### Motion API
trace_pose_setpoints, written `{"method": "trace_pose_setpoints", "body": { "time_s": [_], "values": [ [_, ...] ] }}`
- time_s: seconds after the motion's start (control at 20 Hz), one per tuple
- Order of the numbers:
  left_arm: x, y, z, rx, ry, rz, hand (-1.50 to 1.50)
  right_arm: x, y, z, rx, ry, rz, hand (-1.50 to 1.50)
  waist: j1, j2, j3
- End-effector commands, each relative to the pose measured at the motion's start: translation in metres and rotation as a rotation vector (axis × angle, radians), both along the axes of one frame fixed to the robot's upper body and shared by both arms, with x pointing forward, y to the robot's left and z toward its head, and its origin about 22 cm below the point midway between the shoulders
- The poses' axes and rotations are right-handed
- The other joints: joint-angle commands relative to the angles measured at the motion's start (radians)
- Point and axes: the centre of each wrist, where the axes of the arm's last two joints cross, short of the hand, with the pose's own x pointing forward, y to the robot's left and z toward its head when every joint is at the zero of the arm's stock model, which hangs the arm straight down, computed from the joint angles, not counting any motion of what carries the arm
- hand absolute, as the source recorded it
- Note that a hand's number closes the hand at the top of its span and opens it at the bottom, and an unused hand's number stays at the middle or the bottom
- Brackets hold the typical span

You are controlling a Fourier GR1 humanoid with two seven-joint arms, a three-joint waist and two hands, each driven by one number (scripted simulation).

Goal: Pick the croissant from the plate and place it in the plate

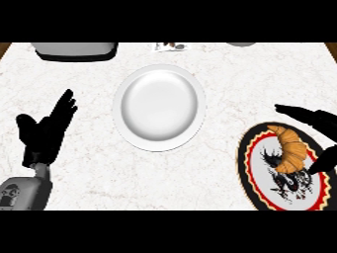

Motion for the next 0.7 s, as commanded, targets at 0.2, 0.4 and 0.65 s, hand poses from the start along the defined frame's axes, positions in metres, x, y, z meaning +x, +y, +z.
{"method": "trace_pose_setpoints", "body": {
  "time_s": [0.2, 0.4, 0.65],
  "values": [
    [0.001, 0.004, 0.021, 0.015, -0.003, 0.008, 0.00, 0.004, 0.036, -0.022, -0.045, -0.016, -0.006, -1.50, -0.001, -0.001, 0.000],
    [-0.001, 0.024, -0.001, -0.018, -0.002, 0.001, 0.00, -0.001, 0.019, -0.024, -0.086, -0.004, 0.029, -1.50, -0.002, 0.000, 0.000],
    [0.007, 0.013, -0.007, -0.008, -0.006, 0.007, 0.00, -0.003, 0.026, -0.026, -0.105, 0.040, 0.172, 1.50, -0.003, 0.002, 0.000]
  ]
}}
